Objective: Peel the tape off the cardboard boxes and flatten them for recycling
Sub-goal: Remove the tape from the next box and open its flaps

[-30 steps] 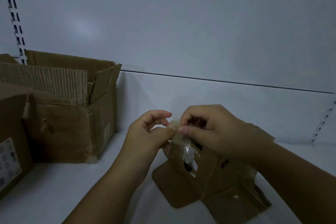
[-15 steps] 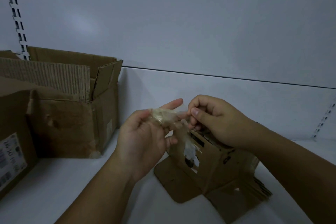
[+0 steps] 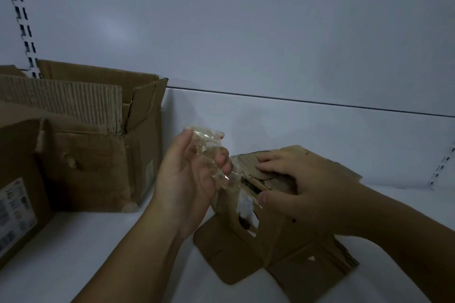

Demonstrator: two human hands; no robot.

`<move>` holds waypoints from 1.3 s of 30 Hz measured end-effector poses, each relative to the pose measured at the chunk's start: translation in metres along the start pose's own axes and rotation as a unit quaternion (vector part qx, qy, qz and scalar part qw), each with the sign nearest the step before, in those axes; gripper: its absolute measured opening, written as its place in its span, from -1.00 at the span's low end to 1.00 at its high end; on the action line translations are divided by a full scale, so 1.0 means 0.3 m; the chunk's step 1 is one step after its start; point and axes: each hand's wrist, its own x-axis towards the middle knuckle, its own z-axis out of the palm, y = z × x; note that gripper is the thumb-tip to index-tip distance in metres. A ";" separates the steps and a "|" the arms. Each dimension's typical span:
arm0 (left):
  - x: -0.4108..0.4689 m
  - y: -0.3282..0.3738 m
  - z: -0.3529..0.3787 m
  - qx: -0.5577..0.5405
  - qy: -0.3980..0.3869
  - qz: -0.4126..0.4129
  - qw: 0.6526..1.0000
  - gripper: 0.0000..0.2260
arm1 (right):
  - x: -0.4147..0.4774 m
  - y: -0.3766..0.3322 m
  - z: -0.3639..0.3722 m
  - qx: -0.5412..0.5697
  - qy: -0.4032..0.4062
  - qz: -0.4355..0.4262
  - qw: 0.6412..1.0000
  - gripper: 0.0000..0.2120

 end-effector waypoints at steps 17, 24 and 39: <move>0.005 -0.027 -0.004 -0.118 0.083 -0.013 0.989 -0.73 | -0.002 0.072 0.018 0.011 -0.010 -0.107 0.994 -0.36; 0.004 -0.038 -0.008 -0.113 0.057 -0.042 0.991 -0.75 | -0.008 0.119 -0.011 0.045 -0.036 -0.128 0.990 -0.62; 0.017 -0.044 -0.038 0.171 0.056 -0.002 0.984 -0.59 | -0.033 0.347 -0.036 0.174 -0.034 -0.080 0.981 -0.48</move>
